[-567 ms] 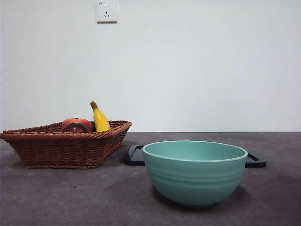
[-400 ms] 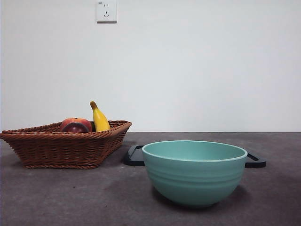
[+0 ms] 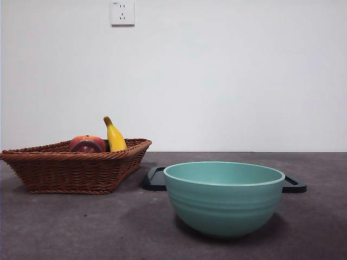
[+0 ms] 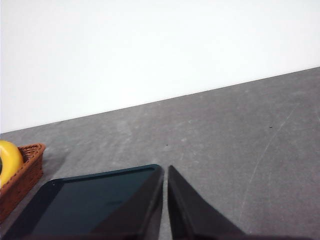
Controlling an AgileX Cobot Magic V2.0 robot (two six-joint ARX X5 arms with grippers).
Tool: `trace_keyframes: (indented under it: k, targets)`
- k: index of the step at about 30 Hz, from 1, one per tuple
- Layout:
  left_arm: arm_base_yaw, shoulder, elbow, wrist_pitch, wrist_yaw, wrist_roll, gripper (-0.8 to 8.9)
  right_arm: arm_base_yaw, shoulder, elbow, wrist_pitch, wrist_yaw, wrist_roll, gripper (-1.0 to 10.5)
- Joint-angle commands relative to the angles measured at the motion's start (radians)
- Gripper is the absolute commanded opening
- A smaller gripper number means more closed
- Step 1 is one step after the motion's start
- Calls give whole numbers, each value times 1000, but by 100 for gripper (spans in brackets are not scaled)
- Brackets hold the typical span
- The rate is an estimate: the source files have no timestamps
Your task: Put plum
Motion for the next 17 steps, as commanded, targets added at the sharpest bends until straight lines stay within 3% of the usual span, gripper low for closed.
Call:
trace_keyframes:
  k: [1,11,17]
  targets:
    - [2,48,85,-28,12,12,9,-1,41,83,-42,-11,10,5]
    - [1,301,365,-197,196,195,9,-1,293,394,-265,-201,-120,5]
    - [-2,444,508,-319,364,285,9,5,470,579,-437,-356,-188,5]
